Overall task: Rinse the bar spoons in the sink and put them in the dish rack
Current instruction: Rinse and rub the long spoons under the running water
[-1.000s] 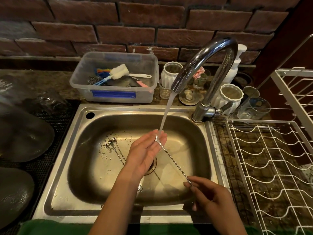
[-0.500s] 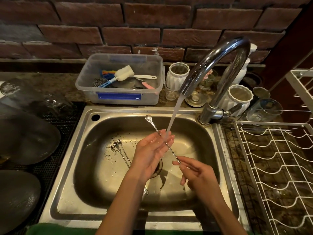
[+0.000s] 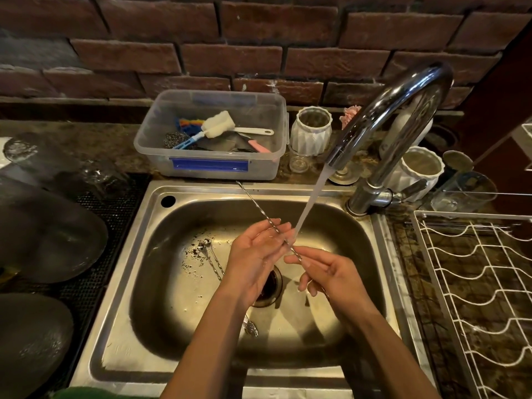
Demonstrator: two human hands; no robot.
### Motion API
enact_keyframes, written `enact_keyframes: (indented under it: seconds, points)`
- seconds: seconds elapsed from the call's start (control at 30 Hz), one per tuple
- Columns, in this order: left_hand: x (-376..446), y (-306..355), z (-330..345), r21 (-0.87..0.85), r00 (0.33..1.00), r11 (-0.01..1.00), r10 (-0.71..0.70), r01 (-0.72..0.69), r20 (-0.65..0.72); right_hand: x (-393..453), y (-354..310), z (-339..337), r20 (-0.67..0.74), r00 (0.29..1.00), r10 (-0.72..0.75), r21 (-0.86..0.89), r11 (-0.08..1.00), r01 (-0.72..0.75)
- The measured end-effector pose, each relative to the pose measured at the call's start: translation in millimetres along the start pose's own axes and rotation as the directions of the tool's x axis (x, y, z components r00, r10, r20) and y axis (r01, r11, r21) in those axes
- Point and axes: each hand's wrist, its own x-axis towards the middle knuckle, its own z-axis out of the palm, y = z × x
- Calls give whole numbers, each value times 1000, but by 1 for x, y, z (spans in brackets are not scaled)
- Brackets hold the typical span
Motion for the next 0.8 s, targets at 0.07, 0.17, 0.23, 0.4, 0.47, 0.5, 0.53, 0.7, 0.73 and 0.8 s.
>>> enact_keyframes:
  seconds: [0.07,0.17,0.23,0.4,0.47,0.5,0.53,0.7,0.73,0.8]
  points:
    - [1,4,0,29,999,999,33,-33,-13,4,-3,0,39,998,49,74,996,-52]
    - [1,9,0,92,996,993,81,-78,-29,10,-5,0,108,990,95,176,978,-113]
    - [2,12,0,118,993,988,110,-104,-43,14,-5,1,144,983,111,251,957,-145]
    - [6,21,-2,154,984,977,159,-146,-74,26,-5,5,210,968,136,406,889,-213]
    - [8,26,-4,145,979,975,183,-168,-91,32,-8,10,262,952,158,489,829,-272]
    - [9,29,-5,132,976,975,195,-181,-101,35,-10,12,299,939,170,541,781,-313]
    - [10,30,-6,116,972,974,208,-195,-111,38,-12,14,338,925,172,584,733,-350]
    - [12,41,-13,89,953,963,264,-253,-150,49,-21,23,445,882,152,659,611,-438]
    - [12,44,-14,85,950,962,271,-261,-157,50,-23,25,451,879,155,665,598,-447]
    - [12,49,-16,82,945,960,280,-269,-168,53,-25,29,456,874,167,678,571,-463]
